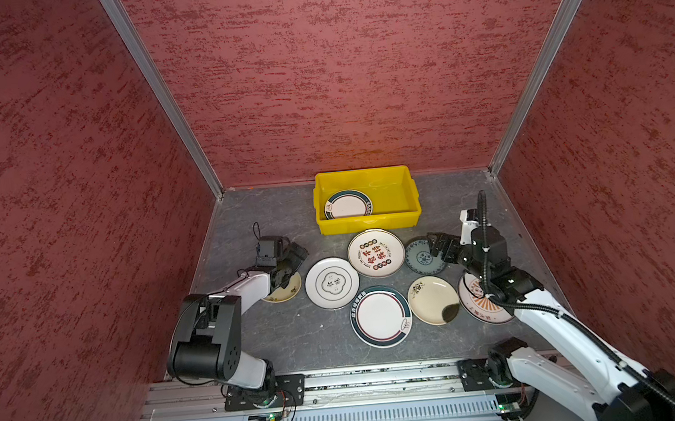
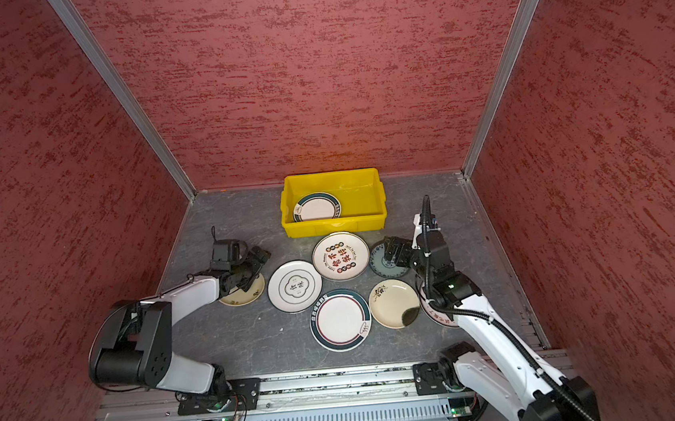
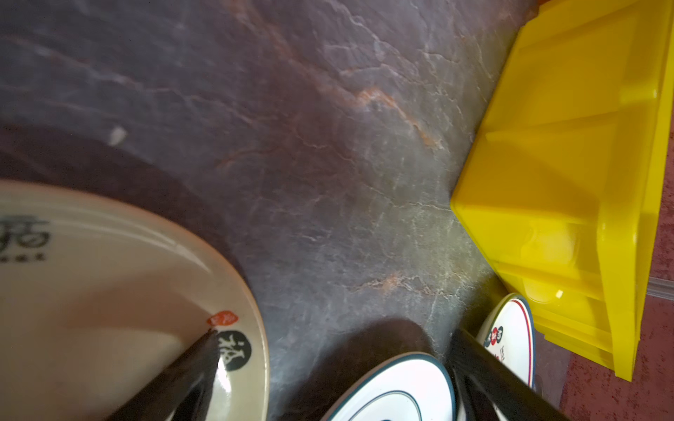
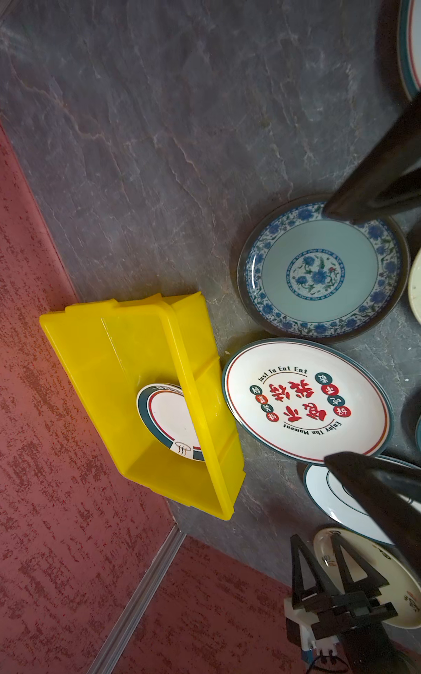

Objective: Place the plates into the plastic bin on the countertop
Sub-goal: 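Lower the left gripper onto the cream calligraphy plate's rim, then pinch the cream plate's rim with the left gripper and tilt it up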

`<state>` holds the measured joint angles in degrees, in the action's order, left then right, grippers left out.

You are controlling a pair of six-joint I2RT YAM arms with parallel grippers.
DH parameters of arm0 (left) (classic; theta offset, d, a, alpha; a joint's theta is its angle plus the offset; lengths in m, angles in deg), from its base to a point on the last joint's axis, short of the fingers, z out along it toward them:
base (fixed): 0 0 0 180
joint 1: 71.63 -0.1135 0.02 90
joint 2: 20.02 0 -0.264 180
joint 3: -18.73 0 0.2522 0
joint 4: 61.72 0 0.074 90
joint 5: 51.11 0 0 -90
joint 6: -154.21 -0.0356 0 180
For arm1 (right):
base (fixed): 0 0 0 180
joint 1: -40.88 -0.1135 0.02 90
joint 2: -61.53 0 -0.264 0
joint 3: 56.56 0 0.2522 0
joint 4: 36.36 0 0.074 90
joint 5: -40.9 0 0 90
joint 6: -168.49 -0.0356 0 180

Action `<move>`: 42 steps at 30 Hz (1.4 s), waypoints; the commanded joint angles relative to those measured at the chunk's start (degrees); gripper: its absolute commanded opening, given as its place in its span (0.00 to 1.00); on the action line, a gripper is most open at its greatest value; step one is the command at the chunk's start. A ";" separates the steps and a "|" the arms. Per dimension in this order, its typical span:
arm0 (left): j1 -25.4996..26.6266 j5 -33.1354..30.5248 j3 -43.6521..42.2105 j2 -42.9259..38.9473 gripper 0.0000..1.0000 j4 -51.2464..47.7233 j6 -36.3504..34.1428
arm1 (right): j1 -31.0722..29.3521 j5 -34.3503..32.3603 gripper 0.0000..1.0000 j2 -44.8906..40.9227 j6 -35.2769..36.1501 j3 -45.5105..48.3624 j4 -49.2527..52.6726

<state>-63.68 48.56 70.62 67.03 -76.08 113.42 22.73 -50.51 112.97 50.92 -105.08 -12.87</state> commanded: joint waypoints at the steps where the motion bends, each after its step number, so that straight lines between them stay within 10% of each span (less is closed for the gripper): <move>1: 1.86 3.15 -2.09 2.58 0.99 -4.31 -0.43 | 0.05 -1.74 0.99 -1.27 0.57 -1.28 1.47; 16: 0.66 -7.02 -1.52 -20.99 0.99 -20.64 -5.40 | -0.01 0.85 0.99 -2.39 -0.34 -0.93 -0.07; 42: -18.57 8.70 -17.02 -25.15 0.90 -8.97 1.69 | 0.05 4.23 0.99 -12.30 0.15 2.19 0.89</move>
<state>-81.50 55.62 54.38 41.23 -89.76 114.62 22.73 -45.20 101.80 50.88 -103.46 -12.93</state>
